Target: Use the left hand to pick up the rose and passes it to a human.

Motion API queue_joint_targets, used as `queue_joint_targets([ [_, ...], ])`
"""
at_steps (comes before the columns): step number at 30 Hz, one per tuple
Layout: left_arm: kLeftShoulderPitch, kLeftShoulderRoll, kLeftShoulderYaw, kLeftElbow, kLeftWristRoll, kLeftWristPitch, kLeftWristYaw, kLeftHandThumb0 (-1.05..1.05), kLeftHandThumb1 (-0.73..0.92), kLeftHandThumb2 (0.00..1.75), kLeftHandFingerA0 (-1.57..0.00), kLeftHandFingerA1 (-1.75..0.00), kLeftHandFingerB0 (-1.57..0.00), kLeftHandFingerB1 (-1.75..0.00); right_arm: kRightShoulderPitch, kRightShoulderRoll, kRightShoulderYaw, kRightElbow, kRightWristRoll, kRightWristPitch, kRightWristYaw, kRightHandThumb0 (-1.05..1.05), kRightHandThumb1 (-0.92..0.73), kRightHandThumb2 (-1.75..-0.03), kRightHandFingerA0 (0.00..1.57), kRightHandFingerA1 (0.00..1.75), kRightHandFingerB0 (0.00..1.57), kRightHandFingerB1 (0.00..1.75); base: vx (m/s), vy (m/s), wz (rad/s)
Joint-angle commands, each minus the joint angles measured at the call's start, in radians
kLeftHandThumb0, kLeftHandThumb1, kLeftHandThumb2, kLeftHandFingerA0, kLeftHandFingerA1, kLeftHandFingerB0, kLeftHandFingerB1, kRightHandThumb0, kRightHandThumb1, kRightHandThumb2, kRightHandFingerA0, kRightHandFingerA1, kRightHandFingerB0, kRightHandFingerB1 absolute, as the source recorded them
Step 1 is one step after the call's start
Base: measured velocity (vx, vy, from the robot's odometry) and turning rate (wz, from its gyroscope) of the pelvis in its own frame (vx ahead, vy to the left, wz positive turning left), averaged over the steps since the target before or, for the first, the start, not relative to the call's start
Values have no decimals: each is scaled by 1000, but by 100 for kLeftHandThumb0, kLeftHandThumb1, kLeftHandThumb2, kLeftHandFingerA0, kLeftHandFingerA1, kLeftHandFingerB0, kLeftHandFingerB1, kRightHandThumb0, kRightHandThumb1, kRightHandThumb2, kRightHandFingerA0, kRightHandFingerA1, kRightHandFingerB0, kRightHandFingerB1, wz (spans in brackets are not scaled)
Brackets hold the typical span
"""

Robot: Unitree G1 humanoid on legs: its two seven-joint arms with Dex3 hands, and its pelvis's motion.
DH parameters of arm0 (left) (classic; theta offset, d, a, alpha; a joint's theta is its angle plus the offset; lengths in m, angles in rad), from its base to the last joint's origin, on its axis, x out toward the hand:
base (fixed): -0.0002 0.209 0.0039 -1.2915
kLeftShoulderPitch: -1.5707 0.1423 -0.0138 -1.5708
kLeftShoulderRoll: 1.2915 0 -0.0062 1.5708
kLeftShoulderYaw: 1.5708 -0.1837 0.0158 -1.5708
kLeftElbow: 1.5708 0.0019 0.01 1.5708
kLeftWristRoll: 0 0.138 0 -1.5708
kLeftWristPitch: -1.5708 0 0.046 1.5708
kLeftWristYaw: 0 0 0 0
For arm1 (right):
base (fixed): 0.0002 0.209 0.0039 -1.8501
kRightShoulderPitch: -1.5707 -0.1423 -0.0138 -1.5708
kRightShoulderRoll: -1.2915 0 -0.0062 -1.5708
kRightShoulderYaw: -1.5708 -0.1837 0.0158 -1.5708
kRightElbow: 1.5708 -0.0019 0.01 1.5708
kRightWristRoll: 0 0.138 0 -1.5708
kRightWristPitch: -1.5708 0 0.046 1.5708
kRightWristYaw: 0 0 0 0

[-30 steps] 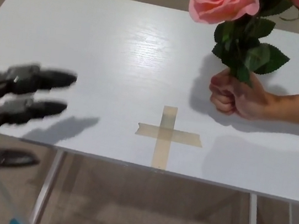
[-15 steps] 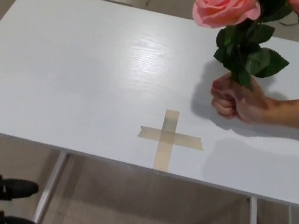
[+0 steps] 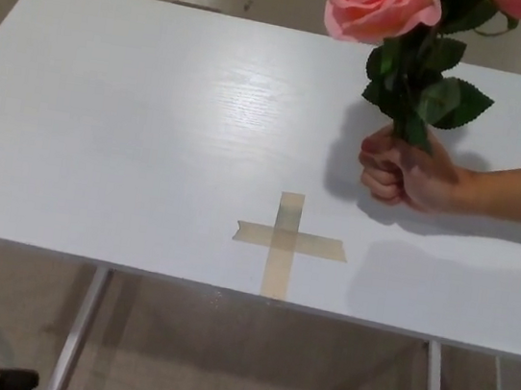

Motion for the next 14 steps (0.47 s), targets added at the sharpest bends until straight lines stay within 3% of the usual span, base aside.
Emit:
queue_joint_targets([
  [1,-129,-11,-153,404,317,-226,448,-23,64,60,-72,-45,-54,-37,-42,8,-11,-3,6,10,-6,-38,-60,-78,62,54,48,48,0,0,0],
  [11,-181,-1,-202,496,308,-289,466,-24,64,59,-66,-41,-55,-37,-71,1,-19,0,8,16,-2,-37,-60,-78,62,54,48,49,0,0,0],
  [12,-182,-2,-199,500,300,-296,461,-25,63,59,-65,-41,-55,-37,-73,1,-23,0,11,15,-2,-30,-69,-60,68,44,53,38,0,0,0],
  [14,-186,-3,-201,512,297,-310,459,-25,63,59,-64,-41,-56,-37,-72,1,-24,0,9,13,-4,-30,-69,-60,68,44,53,38,0,0,0],
])
